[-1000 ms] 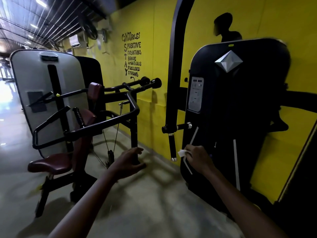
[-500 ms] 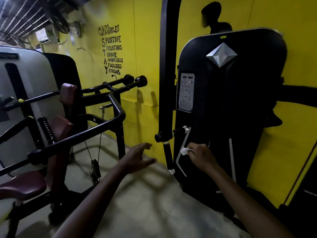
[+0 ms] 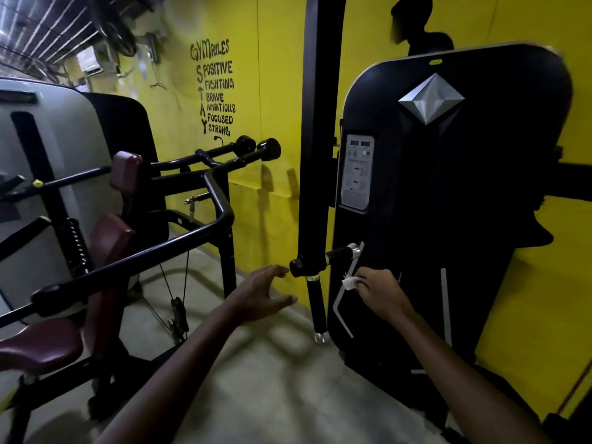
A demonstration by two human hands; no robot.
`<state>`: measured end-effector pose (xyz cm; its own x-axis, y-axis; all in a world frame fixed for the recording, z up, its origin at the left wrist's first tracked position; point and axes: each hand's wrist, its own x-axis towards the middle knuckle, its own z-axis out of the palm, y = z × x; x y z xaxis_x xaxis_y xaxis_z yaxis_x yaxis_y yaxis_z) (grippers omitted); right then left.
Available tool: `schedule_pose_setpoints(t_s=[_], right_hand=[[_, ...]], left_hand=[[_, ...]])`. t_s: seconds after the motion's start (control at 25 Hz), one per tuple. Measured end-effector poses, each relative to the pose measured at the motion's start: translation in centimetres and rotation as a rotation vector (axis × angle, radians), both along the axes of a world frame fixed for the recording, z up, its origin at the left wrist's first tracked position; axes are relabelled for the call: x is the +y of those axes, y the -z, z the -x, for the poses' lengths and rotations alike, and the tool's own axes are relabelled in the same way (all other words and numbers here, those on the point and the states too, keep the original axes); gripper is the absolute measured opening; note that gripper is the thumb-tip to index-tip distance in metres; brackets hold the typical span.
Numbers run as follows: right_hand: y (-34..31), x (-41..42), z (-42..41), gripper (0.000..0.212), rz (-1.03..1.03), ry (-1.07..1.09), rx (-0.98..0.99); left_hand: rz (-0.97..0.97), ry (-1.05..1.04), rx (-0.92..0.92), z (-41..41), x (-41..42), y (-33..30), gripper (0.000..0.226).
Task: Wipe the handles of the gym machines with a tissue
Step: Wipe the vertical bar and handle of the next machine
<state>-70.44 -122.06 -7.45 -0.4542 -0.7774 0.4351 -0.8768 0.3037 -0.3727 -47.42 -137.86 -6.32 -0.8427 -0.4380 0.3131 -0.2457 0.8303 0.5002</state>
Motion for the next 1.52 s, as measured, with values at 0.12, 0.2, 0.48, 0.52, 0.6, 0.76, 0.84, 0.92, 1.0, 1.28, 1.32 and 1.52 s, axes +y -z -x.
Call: schedule_pose_setpoints(t_s=[0.12, 0.2, 0.48, 0.52, 0.6, 0.76, 0.84, 0.92, 1.0, 1.28, 1.32, 1.52], right_hand=[[0.2, -1.6, 2.0, 0.011, -0.001, -0.062, 0.021], [0.4, -2.9, 4.0, 0.017, 0.009, -0.132, 0.031], [-0.4, -7.5, 10.9, 0.009, 0.065, -0.383, 0.028], [-0.3, -7.8, 11.4, 0.01, 0.093, -0.408, 0.029], [-0.2, -8.1, 11.9, 0.01, 0.128, -0.449, 0.056], [-0.1, -8.1, 12.0, 0.008, 0.17, -0.484, 0.049], [0.0, -8.2, 12.0, 0.009, 0.179, -0.465, 0.037], [0.0, -8.4, 12.1, 0.005, 0.163, -0.462, 0.047], [-0.2, -8.8, 12.2, 0.005, 0.155, -0.47, 0.053], [-1.4, -10.7, 11.6, 0.034, 0.159, -0.486, -0.009], [-1.4, -10.8, 11.4, 0.034, 0.152, -0.48, 0.0], [0.5, -11.6, 11.1, 0.026, 0.051, -0.508, 0.111]], left_hand=[[0.002, -0.047, 0.018, 1.4, -0.5, 0.3, 0.093], [0.022, -0.078, 0.036, 2.7, -0.6, 0.3, 0.091], [-0.003, -0.228, 0.1, 7.2, -0.1, 0.7, 0.083], [-0.004, -0.24, 0.101, 7.6, 0.1, 1.1, 0.079], [-0.005, -0.264, 0.109, 8.2, 0.6, 1.5, 0.074], [0.028, -0.3, 0.131, 9.0, 1.1, 1.4, 0.063], [0.048, -0.302, 0.143, 9.3, 1.1, 0.9, 0.064], [0.062, -0.301, 0.171, 9.7, 1.2, 0.4, 0.066], [0.086, -0.3, 0.201, 10.0, 1.2, -0.2, 0.068], [0.314, -0.34, 0.348, 12.2, 1.0, -3.5, 0.089], [0.363, -0.344, 0.347, 12.8, 0.8, -4.0, 0.092], [0.618, -0.443, 0.25, 15.1, -1.0, -4.6, 0.097]])
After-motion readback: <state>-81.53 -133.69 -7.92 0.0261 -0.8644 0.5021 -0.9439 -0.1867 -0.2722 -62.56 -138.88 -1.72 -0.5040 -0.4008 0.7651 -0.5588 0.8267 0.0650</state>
